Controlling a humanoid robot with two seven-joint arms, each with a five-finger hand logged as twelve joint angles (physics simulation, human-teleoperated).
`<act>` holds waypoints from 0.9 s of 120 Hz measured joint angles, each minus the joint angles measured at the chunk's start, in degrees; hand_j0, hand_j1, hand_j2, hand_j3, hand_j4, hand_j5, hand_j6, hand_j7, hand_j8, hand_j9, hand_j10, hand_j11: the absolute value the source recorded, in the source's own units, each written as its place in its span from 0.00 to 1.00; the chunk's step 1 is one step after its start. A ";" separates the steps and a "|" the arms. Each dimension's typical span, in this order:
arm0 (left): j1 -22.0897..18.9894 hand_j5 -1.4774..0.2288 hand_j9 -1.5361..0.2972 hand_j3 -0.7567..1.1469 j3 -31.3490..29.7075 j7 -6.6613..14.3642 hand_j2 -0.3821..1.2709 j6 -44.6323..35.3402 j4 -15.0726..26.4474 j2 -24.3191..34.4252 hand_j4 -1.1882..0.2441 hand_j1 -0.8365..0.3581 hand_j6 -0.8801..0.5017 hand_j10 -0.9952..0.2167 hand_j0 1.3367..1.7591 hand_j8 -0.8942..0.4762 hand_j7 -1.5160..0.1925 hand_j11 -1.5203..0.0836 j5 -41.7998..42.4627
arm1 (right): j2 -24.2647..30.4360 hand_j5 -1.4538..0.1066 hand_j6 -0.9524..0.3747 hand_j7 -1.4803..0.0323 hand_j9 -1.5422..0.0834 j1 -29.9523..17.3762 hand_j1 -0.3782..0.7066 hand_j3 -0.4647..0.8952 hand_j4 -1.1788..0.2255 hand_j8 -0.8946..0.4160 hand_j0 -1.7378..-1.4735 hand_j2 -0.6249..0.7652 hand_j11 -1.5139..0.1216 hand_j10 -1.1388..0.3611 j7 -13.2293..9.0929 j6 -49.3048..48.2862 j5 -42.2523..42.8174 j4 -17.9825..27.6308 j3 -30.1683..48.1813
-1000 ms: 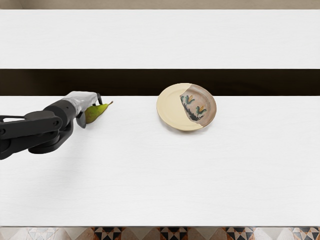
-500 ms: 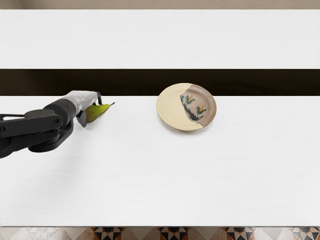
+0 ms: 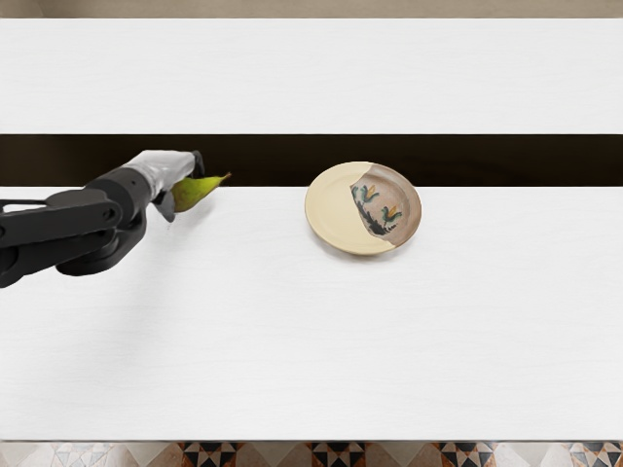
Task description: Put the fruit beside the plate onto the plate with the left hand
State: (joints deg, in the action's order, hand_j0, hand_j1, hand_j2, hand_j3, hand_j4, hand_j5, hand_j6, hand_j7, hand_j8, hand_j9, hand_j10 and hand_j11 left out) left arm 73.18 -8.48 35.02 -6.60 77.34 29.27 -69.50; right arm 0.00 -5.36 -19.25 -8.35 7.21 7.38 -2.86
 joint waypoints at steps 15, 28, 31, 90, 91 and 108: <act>0.47 0.31 0.35 0.40 1.85 -0.01 0.39 0.12 0.05 -1.03 0.80 0.43 0.58 0.47 0.74 0.51 0.36 0.38 0.09 | 0.00 0.93 0.72 0.98 0.95 0.00 0.03 0.34 0.84 0.68 0.30 0.45 0.93 0.76 0.00 0.00 0.00 0.00 -0.02; 0.73 0.31 0.35 0.40 4.00 0.02 0.38 0.11 0.04 -2.19 0.78 0.45 0.56 0.45 0.74 0.49 0.36 0.38 0.07 | 0.00 0.93 0.72 0.98 0.95 0.00 0.03 0.34 0.84 0.68 0.30 0.45 0.93 0.76 0.03 0.00 0.00 0.00 0.01; 0.74 0.31 0.35 0.40 4.58 0.05 0.37 0.13 0.04 -2.61 0.77 0.45 0.55 0.45 0.74 0.49 0.35 0.38 0.02 | 0.00 0.93 0.72 0.98 0.95 0.00 0.03 0.34 0.84 0.68 0.30 0.45 0.93 0.76 0.05 0.00 0.00 0.00 0.00; 2.32 0.30 0.35 0.40 10.90 0.07 0.36 -0.84 -3.28 -12.89 0.67 0.49 0.49 0.42 0.74 0.46 0.34 0.39 -0.25 | 0.00 0.93 0.72 0.98 0.95 0.05 0.03 0.34 0.84 0.68 0.30 0.45 0.93 0.76 0.17 0.00 0.00 0.00 0.04; 2.32 0.30 0.35 0.40 10.91 0.08 0.37 -0.85 -3.41 -13.15 0.67 0.49 0.49 0.42 0.74 0.46 0.34 0.39 -0.25 | 0.00 0.93 0.72 0.98 0.95 0.05 0.03 0.34 0.84 0.68 0.30 0.45 0.93 0.76 0.16 0.00 0.00 0.00 0.05; 2.41 0.31 0.35 0.40 11.03 0.06 0.38 -1.08 -4.97 -16.18 0.62 0.48 0.47 0.42 0.74 0.44 0.34 0.38 -0.33 | 0.00 0.93 0.72 0.98 0.95 0.08 0.03 0.34 0.84 0.68 0.30 0.45 0.93 0.76 0.17 0.00 0.00 0.00 0.05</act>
State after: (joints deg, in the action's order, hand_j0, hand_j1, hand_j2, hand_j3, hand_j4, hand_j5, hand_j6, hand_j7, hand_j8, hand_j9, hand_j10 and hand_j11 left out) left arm 75.59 2.54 35.08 -7.68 72.38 13.09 -69.83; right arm 0.00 -5.28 -19.08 -8.35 7.21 7.38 -2.81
